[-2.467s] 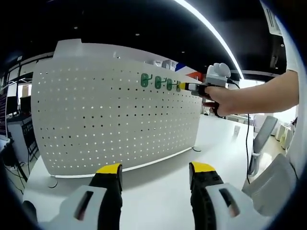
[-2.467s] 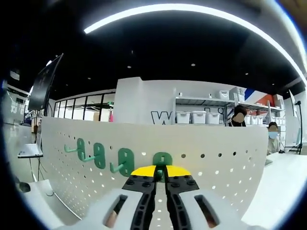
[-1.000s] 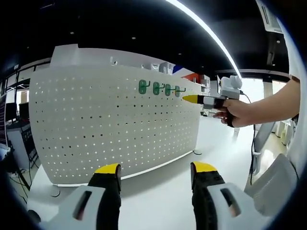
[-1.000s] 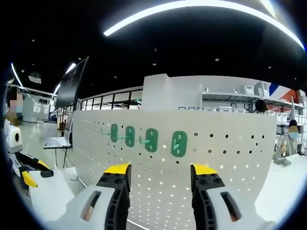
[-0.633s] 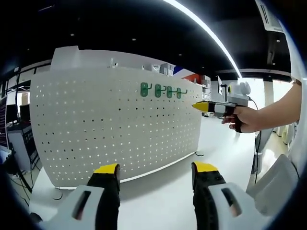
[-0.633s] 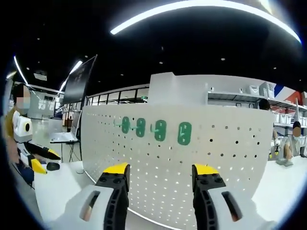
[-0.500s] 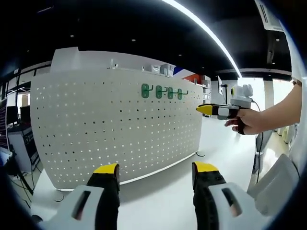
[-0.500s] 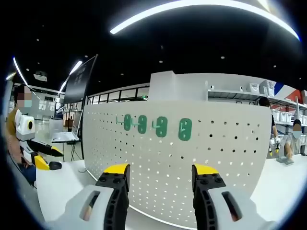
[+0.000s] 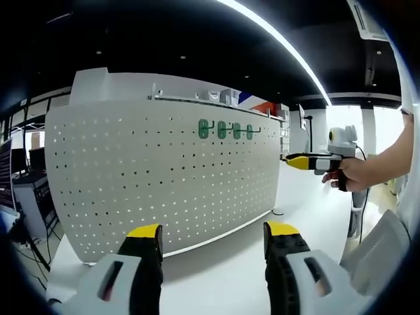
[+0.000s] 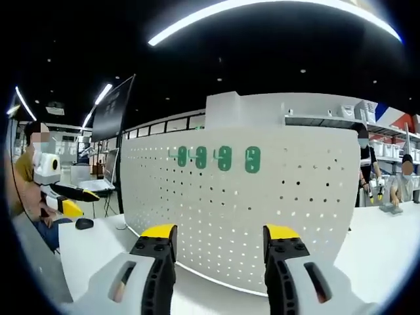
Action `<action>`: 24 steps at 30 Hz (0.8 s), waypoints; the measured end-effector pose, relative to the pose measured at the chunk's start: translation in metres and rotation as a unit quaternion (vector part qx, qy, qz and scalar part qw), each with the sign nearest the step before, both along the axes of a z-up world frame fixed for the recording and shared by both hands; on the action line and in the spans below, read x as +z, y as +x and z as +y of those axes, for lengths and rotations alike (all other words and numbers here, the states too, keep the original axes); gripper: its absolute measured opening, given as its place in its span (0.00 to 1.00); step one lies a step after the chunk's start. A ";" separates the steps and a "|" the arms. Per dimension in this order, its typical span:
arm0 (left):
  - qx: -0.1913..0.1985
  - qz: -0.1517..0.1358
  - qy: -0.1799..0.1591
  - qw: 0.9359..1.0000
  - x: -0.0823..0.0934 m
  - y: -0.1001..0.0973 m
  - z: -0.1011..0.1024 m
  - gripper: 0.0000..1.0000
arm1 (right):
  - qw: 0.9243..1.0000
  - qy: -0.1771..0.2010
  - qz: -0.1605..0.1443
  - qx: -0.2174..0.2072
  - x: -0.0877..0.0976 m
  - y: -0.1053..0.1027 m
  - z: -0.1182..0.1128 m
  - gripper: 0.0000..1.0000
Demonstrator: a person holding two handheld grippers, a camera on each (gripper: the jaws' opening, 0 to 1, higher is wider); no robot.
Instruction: Insert the hook assembly into the mounting plate slot until the hook locks in place.
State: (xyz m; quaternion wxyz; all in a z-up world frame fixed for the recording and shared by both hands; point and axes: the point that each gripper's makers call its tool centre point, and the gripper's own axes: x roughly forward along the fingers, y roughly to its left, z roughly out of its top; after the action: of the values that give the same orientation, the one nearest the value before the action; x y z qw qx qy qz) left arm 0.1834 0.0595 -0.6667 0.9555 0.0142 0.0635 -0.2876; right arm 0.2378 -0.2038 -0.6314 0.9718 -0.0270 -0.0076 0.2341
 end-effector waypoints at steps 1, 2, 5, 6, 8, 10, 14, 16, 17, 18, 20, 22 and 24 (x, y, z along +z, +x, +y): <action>0.000 -0.001 0.001 1.000 0.000 0.000 0.000 0.64 | 1.000 0.000 0.001 0.000 -0.001 -0.002 -0.001 0.51; -0.001 0.000 0.001 1.000 -0.001 -0.001 0.001 0.64 | 1.000 0.001 0.004 -0.001 -0.003 -0.005 -0.002 0.51; -0.002 -0.001 0.002 1.000 -0.002 -0.002 0.001 0.65 | 1.000 0.001 0.008 0.000 -0.007 -0.011 -0.003 0.51; -0.001 -0.002 0.004 1.000 -0.002 -0.003 0.002 0.65 | 1.000 0.003 0.011 0.001 -0.009 -0.014 -0.003 0.51; 0.000 -0.002 0.003 1.000 -0.002 -0.004 0.002 0.65 | 1.000 0.000 0.015 0.002 -0.014 -0.018 -0.004 0.52; 0.001 -0.003 0.003 1.000 -0.002 -0.004 0.003 0.65 | 1.000 0.002 0.018 0.003 -0.016 -0.021 -0.004 0.52; 0.003 -0.003 0.004 1.000 -0.003 -0.005 0.005 0.66 | 1.000 0.002 0.022 0.002 -0.020 -0.027 -0.006 0.52; 0.005 -0.003 0.003 1.000 -0.003 -0.005 0.007 0.66 | 1.000 0.004 0.024 0.002 -0.023 -0.030 -0.007 0.52; 0.006 -0.003 0.003 1.000 -0.003 -0.006 0.008 0.66 | 1.000 0.004 0.024 0.002 -0.022 -0.032 -0.006 0.52; 0.007 -0.003 0.004 1.000 -0.003 -0.006 0.009 0.66 | 1.000 0.005 0.025 0.002 -0.023 -0.033 -0.005 0.52; 0.010 -0.004 0.005 1.000 -0.003 -0.007 0.011 0.66 | 1.000 0.006 0.028 0.002 -0.027 -0.035 -0.006 0.52; 0.011 -0.003 0.004 1.000 -0.004 -0.008 0.013 0.66 | 0.999 0.009 0.031 0.003 -0.029 -0.039 -0.006 0.52; 0.014 -0.003 0.007 1.000 -0.006 -0.009 0.016 0.66 | 0.999 0.016 0.035 0.001 -0.032 -0.042 -0.006 0.52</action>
State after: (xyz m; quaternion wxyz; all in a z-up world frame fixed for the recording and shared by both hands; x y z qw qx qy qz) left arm 0.1749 0.0752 -0.6723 0.9594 0.0205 0.0631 -0.2741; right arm 0.1959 -0.2103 -0.6635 0.9716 -0.0036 0.0227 0.2357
